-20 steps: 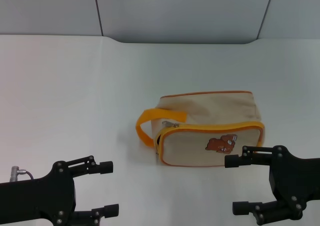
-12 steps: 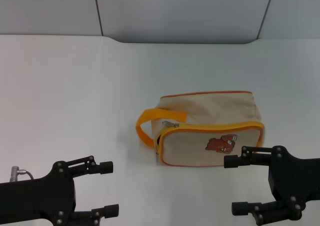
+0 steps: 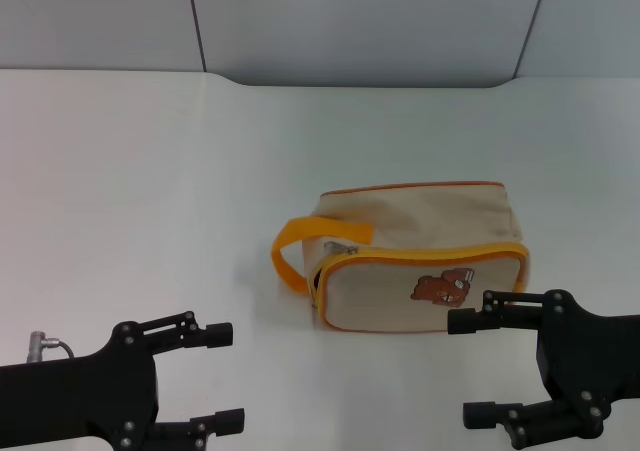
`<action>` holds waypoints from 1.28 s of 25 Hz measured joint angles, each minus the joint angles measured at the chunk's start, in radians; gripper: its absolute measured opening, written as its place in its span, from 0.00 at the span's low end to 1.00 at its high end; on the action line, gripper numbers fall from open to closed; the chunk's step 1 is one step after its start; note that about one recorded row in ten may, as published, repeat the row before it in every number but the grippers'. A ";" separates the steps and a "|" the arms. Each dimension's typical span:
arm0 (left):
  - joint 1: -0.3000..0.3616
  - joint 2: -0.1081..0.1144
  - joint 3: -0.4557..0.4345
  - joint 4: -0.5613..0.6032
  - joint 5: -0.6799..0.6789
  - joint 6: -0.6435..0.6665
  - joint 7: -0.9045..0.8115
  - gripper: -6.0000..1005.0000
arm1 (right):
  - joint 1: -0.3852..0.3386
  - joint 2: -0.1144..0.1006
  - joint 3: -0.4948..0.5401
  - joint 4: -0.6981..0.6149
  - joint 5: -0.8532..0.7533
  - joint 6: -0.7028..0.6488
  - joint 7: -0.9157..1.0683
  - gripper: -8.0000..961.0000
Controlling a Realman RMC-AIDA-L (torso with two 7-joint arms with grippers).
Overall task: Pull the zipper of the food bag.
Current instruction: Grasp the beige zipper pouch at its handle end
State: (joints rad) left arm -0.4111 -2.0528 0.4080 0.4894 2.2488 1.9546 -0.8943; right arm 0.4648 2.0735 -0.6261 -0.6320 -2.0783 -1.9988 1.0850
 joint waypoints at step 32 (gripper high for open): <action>-0.122 -0.029 -0.086 -0.627 -0.280 -0.667 0.521 0.80 | -0.047 0.001 0.022 -0.003 0.131 -0.012 -0.042 0.84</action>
State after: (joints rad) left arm -0.5331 -2.0822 0.3220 -0.1379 1.9690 1.2873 -0.3738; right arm 0.4174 2.0749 -0.6040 -0.6352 -1.9474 -2.0106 1.0435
